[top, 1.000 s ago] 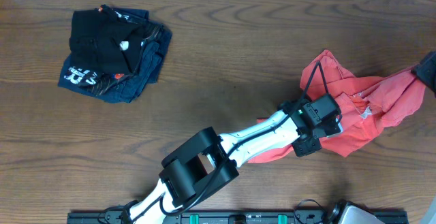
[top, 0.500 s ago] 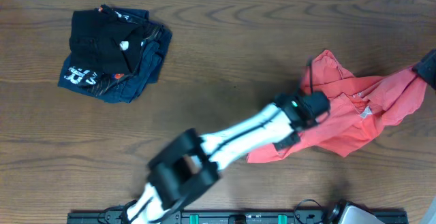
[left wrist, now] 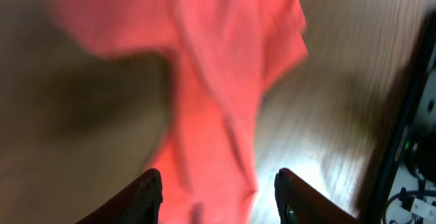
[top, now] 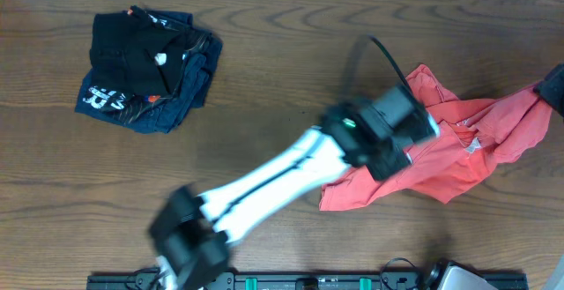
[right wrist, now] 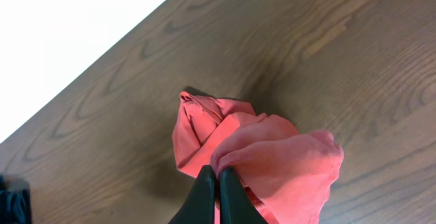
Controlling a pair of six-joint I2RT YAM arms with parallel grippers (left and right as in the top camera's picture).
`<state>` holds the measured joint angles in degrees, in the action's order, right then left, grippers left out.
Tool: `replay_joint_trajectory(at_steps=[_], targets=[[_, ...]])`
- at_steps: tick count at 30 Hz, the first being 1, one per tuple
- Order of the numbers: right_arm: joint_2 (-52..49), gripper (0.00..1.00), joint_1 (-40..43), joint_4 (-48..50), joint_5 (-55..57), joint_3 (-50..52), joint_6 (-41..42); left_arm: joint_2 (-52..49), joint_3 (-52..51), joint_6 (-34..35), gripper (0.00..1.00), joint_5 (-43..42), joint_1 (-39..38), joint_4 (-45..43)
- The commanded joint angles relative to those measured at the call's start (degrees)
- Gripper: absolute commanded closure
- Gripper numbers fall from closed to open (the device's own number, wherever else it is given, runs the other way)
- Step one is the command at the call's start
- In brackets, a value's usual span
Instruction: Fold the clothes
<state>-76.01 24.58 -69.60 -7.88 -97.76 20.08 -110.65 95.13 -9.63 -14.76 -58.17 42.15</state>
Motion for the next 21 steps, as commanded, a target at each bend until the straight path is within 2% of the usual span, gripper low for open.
replay_joint_trajectory(at_steps=[1, 9, 11, 13, 15, 16, 21], targets=[[0.42, 0.99, 0.15, -0.07, -0.04, -0.26, -1.07, -6.62, -1.6, 1.81, 0.44, -2.14, -2.86, -1.25], [0.39, 0.99, 0.15, -0.5, -0.04, -0.26, -1.09, -14.67, -1.6, 1.81, 0.44, -1.92, -4.81, -5.09], [0.39, 0.99, 0.15, -0.52, -0.04, -0.26, -1.09, -15.32, -1.6, 1.79, 0.47, -1.6, -4.81, -5.2], [0.39, 0.99, 0.15, -0.52, -0.07, -0.26, -1.09, -15.45, -1.6, 1.79, 0.64, -0.57, -4.81, -5.16], [0.39, 0.99, 0.15, -0.52, -0.04, -0.26, -1.09, -15.21, -1.55, 1.81, 0.91, -0.13, -4.79, -5.09], [0.39, 0.99, 0.15, -0.52, -0.04, -0.26, -1.09, -14.78, -1.42, 1.86, 0.94, 0.79, -4.74, -4.5], [0.42, 0.99, 0.15, -0.42, -0.04, -0.26, -1.09, -9.77, 1.49, 1.86, 0.94, 11.63, -4.42, 3.13]])
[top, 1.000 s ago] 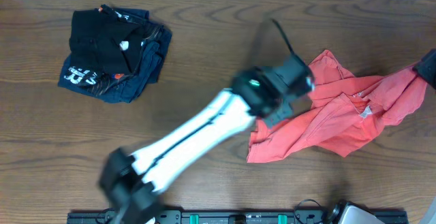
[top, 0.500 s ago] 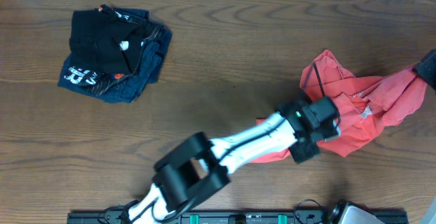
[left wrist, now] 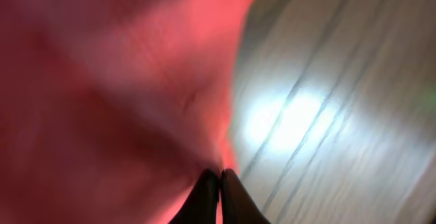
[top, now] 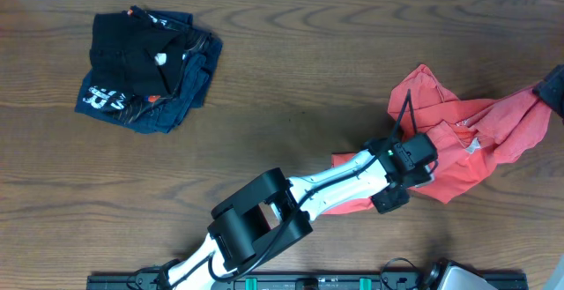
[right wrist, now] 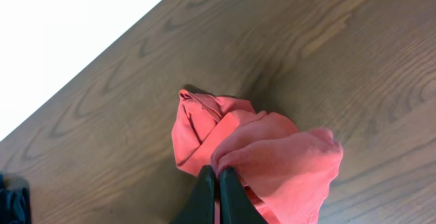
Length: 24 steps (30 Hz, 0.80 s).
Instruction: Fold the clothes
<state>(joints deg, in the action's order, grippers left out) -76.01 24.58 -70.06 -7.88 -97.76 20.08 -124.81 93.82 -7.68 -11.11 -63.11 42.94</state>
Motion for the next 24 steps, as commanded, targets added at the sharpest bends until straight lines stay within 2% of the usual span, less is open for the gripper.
replay_joint_trajectory(at_steps=[1, 3, 5, 9, 10, 12, 14, 16, 21, 24], targets=[[0.39, 0.99, 0.15, 0.17, -0.04, -0.26, -1.09, 6.01, 3.15, -0.13, 0.94, 10.25, 0.83, 3.93], [0.39, 0.99, 0.15, 0.22, 0.2, -0.26, -1.09, 9.84, 3.19, -0.15, 0.94, 13.51, 1.97, 6.49], [0.39, 0.99, 0.15, 0.2, 0.42, -0.26, -1.14, 13.97, 3.17, -0.04, 0.94, 12.68, 3.82, 8.26], [0.39, 0.99, 0.15, 0.2, 0.39, -0.26, -1.11, 18.21, 3.15, 0.0, 0.91, 2.1, 5.84, 7.45], [0.39, 0.99, 0.15, 0.2, 0.39, -0.26, -1.11, 18.18, 3.1, 0.04, 0.86, -0.52, 5.75, 6.54], [0.39, 0.99, 0.15, 0.17, 0.39, -0.26, -1.11, 17.05, 1.75, 0.5, 0.7, -4.42, 4.63, 2.71], [0.39, 0.99, 0.15, -0.02, 0.37, -0.26, -1.09, 15.04, 0.04, 2.08, 0.52, -4.55, 2.8, -1.27], [0.39, 0.99, 0.15, -0.37, 0.37, -0.26, -1.09, 11.52, -0.61, 2.03, 0.41, -4.46, 0.76, -3.85], [0.39, 0.99, 0.15, -1.33, 0.37, -0.26, -1.11, 3.87, -0.59, 2.03, 0.37, -3.98, -1.38, -8.39], [0.39, 0.99, 0.15, -1.53, 0.37, -0.26, -1.11, 2.21, -0.59, 2.01, 0.38, -0.48, -1.36, -8.9]])
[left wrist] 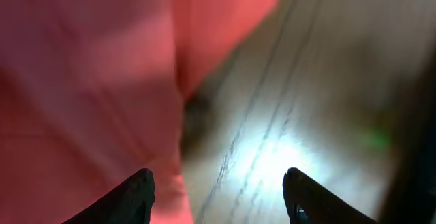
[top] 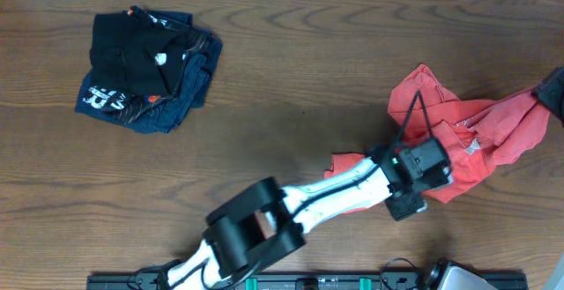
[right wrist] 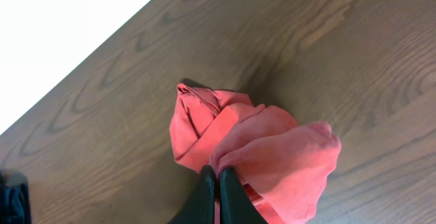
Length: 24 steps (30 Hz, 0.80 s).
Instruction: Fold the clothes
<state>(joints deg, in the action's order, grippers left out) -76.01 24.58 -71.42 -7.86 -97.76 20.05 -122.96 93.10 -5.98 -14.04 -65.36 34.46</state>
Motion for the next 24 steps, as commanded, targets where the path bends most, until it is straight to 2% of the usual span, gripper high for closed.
replay_joint_trajectory(at_steps=[1, 4, 6, 9, 14, 16, 17, 19, 20, 24], targets=[[0.39, 0.99, 0.15, -0.17, 0.35, -0.26, -1.09, 0.04, 0.13, 0.31, 0.38, 2.95, 0.9, -0.57], [0.39, 0.99, 0.15, -0.15, 0.35, -0.26, -1.07, -0.35, 0.13, 0.28, 0.39, 2.95, 0.76, -1.27], [0.39, 0.99, 0.15, -0.17, 0.35, -0.26, -1.07, -0.63, 0.11, 0.28, 0.44, 2.95, 0.57, -1.6], [0.39, 0.99, 0.15, -0.17, 0.35, -0.26, -1.07, -1.31, 0.11, 0.28, 0.61, 2.95, 0.28, -2.08], [0.39, 0.99, 0.15, -0.37, 0.35, -0.26, -1.07, -2.1, 0.11, 0.26, 0.77, 4.74, 0.31, -2.47], [0.39, 0.99, 0.15, -0.39, 0.35, -0.26, -1.07, -2.1, 0.13, 0.26, 0.92, 6.21, 0.28, -2.45], [0.39, 0.99, 0.15, -0.37, 0.33, -0.26, -1.07, -2.08, 0.15, 0.33, 0.94, 6.14, 0.31, -2.45], [0.39, 0.99, 0.15, -0.37, 0.35, -0.26, -1.07, -1.68, 0.61, 0.63, 0.89, 6.12, 0.28, -1.18], [0.39, 0.99, 0.15, -0.37, 0.35, -0.26, -1.07, -1.33, 1.09, 0.98, 0.75, 6.1, 0.28, 0.0], [0.39, 0.99, 0.15, -0.35, 0.35, -0.26, -1.07, 1.68, 4.24, 0.94, 0.55, 5.97, 0.24, 4.44]])
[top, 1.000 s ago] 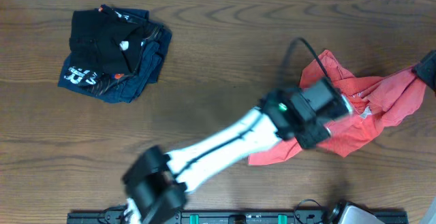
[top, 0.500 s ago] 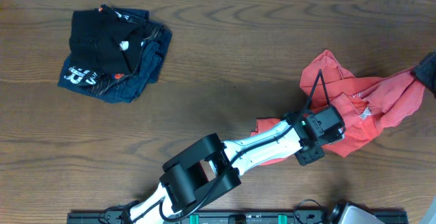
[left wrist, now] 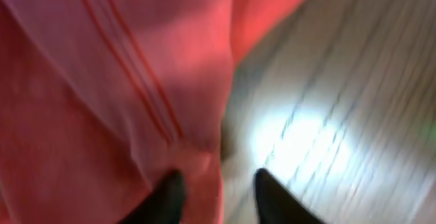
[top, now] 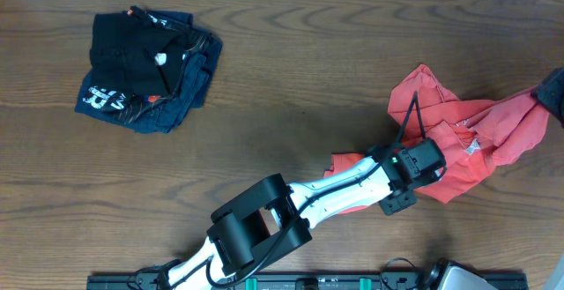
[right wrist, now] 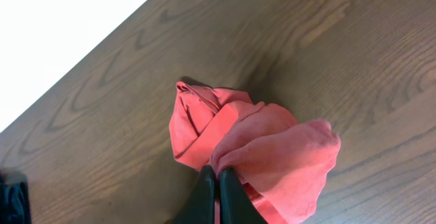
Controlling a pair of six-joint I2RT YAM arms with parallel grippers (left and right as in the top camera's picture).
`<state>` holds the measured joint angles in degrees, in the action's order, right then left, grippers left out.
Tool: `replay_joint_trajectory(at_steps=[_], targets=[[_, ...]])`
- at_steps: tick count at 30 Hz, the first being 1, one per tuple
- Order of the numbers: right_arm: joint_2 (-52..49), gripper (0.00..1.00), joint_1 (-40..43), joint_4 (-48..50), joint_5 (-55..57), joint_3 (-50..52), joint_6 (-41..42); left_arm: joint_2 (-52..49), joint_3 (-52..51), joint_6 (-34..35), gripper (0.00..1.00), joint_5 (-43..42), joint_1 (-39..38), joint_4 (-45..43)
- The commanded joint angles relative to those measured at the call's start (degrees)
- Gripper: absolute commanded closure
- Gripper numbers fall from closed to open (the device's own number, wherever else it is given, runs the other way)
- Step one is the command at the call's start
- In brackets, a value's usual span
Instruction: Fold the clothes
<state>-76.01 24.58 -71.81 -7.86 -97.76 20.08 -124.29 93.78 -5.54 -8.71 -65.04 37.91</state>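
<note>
A crumpled red shirt lies at the table's right side. My right gripper is shut on a fold of it, and holds that corner up at the right edge in the overhead view. My left gripper sits low at the shirt's lower front edge. It is open, its dark fingers standing on either side of a hem of the red cloth. The left wrist view is blurred.
A stack of folded dark clothes, black on navy, rests at the far left of the brown wooden table. My left arm stretches diagonally from the front edge to the shirt. The table's white far edge shows in the right wrist view.
My left gripper's fingers stood wide apart beside the shirt's edge; now they are closer together with the hem between them. It shifted slightly over the cloth. The right gripper has not moved.
My left gripper was open over the shirt with the arm blurred. Then it was shut at the shirt's lower edge, then wide open there, and now narrower astride the hem. My right gripper held the same fold of the shirt throughout.
</note>
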Motion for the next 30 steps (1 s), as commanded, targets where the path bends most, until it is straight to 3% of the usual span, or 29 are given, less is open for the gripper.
replay_joint_trajectory(at_steps=[1, 6, 22, 24, 26, 27, 30], targets=[[0.39, 0.99, 0.15, 0.04, 0.35, -0.26, -1.09, 3.96, 3.89, 0.48, 0.52, 0.68, -0.09, 1.25], [0.39, 0.99, 0.15, 0.07, 0.35, -0.26, -1.09, 5.95, 3.85, 0.24, 0.46, 2.4, -0.09, 1.05], [0.39, 0.99, 0.15, 0.0, 0.35, -0.26, -1.09, -4.37, 3.48, -0.46, 0.47, 2.36, -0.09, -2.4], [0.39, 0.99, 0.15, 0.0, 0.35, -0.26, -1.09, -4.46, 3.48, -0.81, 0.62, 2.36, -0.09, -2.1], [0.39, 0.99, 0.15, 0.04, 0.35, -0.26, -1.09, -3.65, 3.56, -0.81, 0.88, 2.38, 0.02, -0.96], [0.39, 0.99, 0.15, 0.04, 0.37, -0.26, -1.09, -3.02, 3.69, -0.79, 0.94, 2.47, 0.11, 0.02], [0.39, 0.99, 0.15, 0.55, 0.39, -0.26, -1.09, 0.44, 4.2, -0.74, 0.94, 4.5, 0.61, 4.39]])
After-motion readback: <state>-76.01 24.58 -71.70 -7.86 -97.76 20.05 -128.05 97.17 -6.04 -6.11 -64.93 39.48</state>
